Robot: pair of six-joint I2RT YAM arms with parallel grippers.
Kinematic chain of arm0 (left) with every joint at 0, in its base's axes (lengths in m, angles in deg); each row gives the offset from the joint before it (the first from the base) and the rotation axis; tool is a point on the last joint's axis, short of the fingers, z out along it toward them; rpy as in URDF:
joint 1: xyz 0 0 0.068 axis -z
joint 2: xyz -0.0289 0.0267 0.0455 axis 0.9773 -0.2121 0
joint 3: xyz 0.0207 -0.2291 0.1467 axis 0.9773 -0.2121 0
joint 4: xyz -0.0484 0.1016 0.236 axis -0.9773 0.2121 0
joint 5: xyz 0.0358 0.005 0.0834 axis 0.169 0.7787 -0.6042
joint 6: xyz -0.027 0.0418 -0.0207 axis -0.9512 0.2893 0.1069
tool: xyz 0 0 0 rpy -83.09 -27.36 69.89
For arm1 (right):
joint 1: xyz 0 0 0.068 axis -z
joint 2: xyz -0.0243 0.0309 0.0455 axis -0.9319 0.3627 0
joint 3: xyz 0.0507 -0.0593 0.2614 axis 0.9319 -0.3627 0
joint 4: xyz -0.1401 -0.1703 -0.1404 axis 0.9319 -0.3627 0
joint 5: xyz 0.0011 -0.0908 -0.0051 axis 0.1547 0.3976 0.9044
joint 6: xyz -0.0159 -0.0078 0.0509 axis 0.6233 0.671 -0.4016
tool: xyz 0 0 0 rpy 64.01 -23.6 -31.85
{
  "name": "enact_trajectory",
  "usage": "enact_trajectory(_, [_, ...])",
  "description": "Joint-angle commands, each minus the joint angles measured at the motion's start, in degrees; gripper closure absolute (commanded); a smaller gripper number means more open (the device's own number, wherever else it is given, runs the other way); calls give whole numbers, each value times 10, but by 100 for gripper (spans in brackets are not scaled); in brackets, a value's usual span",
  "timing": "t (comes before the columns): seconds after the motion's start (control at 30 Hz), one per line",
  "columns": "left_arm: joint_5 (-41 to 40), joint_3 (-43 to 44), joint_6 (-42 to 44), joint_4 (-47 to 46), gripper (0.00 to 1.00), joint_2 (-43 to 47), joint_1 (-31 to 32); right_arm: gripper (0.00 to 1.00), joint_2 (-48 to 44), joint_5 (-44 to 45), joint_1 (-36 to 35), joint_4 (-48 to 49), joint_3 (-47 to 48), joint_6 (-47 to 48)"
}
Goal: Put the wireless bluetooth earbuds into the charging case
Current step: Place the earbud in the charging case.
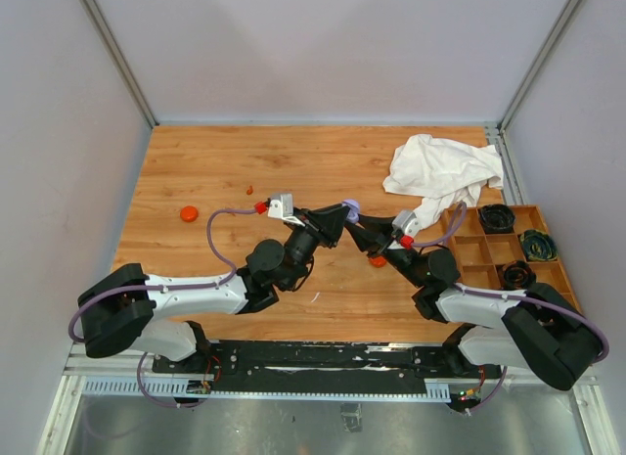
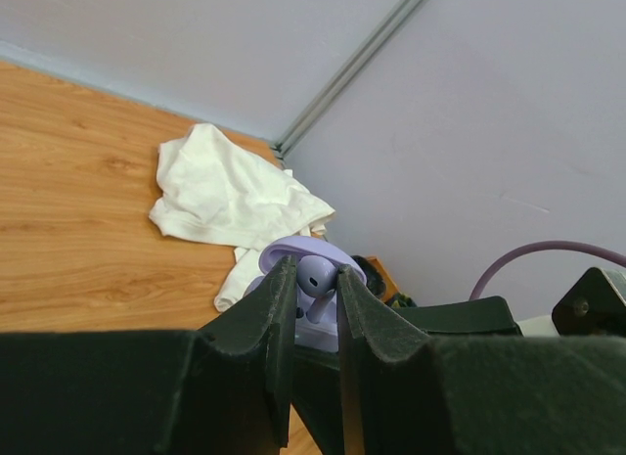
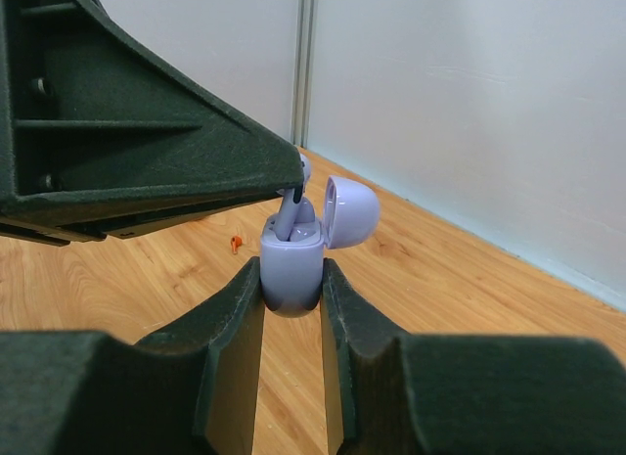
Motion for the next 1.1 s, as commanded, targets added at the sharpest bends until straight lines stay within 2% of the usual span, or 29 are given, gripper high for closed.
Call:
enact_trajectory(0.0, [-20, -12, 11, -19, 76, 6, 11, 90, -14, -1, -11, 37, 10, 2])
enact_trajectory(0.7, [-3, -10, -7, 11, 58, 19, 16, 89, -16, 0, -11, 37, 6, 3])
enact_trajectory(1.07, [52, -2, -34, 59, 57, 53, 17, 89, -13, 2, -11, 37, 4, 7])
